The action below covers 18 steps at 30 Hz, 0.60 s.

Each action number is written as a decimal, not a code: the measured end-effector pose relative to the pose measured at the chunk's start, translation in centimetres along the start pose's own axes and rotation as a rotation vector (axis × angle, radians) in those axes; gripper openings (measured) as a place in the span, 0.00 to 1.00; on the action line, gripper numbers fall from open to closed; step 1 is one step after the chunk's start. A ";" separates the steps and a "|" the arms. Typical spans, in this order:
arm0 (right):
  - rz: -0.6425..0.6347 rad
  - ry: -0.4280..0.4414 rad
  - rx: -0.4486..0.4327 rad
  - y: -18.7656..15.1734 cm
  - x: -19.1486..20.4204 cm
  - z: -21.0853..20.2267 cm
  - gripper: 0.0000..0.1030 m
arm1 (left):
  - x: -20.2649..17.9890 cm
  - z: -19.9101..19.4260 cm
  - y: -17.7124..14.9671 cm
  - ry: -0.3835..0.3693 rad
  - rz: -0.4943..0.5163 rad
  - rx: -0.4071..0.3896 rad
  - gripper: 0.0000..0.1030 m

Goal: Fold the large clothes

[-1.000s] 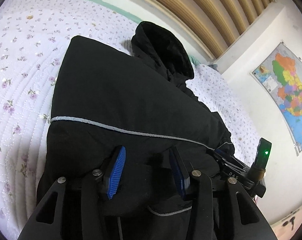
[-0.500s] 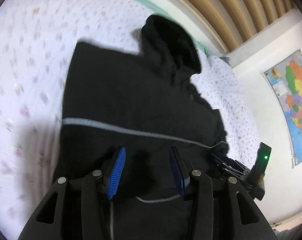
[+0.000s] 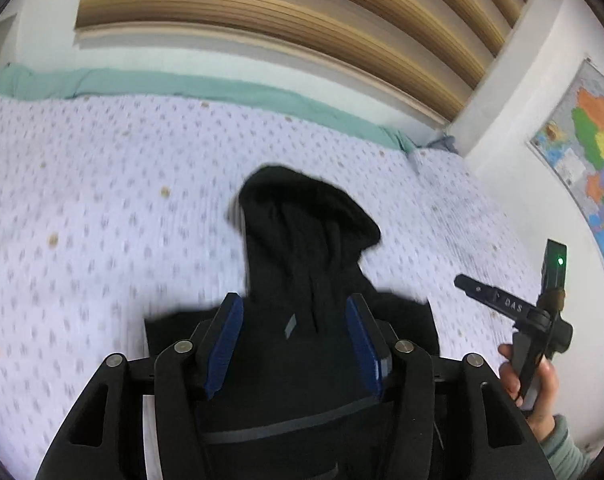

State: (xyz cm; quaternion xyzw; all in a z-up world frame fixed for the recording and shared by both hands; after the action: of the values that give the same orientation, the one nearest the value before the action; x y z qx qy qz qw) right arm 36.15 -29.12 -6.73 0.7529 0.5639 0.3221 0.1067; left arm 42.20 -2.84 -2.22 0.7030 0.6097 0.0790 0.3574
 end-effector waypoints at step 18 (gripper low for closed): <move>-0.008 -0.068 0.195 6.7 -5.9 22.6 0.66 | 5.3 26.9 5.5 0.152 -0.077 0.157 0.56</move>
State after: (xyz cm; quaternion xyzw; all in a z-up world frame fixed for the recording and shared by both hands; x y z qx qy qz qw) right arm 54.16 -32.24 -22.79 0.7681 0.5915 0.2395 0.0534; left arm 62.66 -8.97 -20.34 0.6968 0.6660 0.0702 0.2569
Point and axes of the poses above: each gripper's, at about its wrist camera, not at the fingertips, and z roughly the way its jaws point, x to its left, y to its top, the point moved 8 cm from there along z, roughly the way its jaws point, and after that the axes turned 3 degrees about y, right-handed, at the moved point
